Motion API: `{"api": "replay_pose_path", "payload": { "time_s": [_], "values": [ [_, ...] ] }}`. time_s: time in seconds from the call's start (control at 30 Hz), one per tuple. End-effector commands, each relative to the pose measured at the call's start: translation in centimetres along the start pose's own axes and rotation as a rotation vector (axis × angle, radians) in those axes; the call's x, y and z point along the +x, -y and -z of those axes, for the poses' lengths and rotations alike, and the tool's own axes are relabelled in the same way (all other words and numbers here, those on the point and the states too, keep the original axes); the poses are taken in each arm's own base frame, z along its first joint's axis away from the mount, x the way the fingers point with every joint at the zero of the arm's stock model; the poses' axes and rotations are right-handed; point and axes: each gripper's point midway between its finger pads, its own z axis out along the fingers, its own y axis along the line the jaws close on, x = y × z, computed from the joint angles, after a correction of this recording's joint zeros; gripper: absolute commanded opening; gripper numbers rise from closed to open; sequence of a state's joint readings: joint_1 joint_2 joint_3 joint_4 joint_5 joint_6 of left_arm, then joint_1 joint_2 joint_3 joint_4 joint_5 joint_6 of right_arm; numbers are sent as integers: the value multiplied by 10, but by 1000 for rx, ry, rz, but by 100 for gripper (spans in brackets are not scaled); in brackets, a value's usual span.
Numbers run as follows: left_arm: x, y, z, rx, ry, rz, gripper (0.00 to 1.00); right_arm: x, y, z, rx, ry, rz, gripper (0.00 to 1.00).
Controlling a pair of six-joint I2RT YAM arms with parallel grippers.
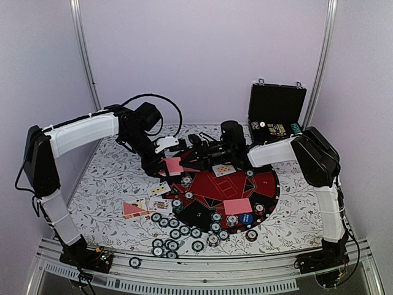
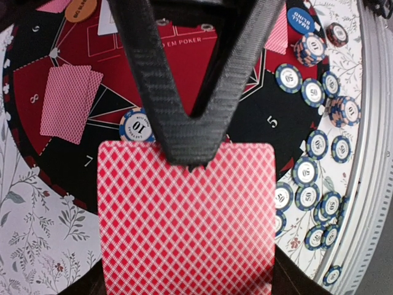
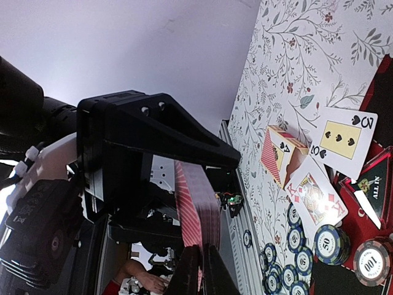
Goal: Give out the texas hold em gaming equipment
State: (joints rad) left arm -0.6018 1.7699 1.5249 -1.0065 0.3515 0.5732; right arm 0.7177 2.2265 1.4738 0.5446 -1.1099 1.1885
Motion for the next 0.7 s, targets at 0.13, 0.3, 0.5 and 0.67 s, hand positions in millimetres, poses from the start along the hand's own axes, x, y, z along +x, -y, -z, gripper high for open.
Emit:
{"api": "replay_pose_path", "payload": {
  "time_s": [0.13, 0.3, 0.5, 0.67],
  "values": [
    [-5, 1, 5, -6, 30, -11, 14, 1, -8, 21, 17, 39, 1, 0],
    [-4, 1, 5, -9, 29, -14, 14, 0, -13, 32, 22, 61, 12, 0],
    [-6, 2, 7, -10, 35, -18, 14, 0, -3, 32, 52, 68, -2, 1],
    [-4, 3, 6, -4, 29, -15, 14, 1, 4, 34, 77, 73, -4, 0]
  ]
}}
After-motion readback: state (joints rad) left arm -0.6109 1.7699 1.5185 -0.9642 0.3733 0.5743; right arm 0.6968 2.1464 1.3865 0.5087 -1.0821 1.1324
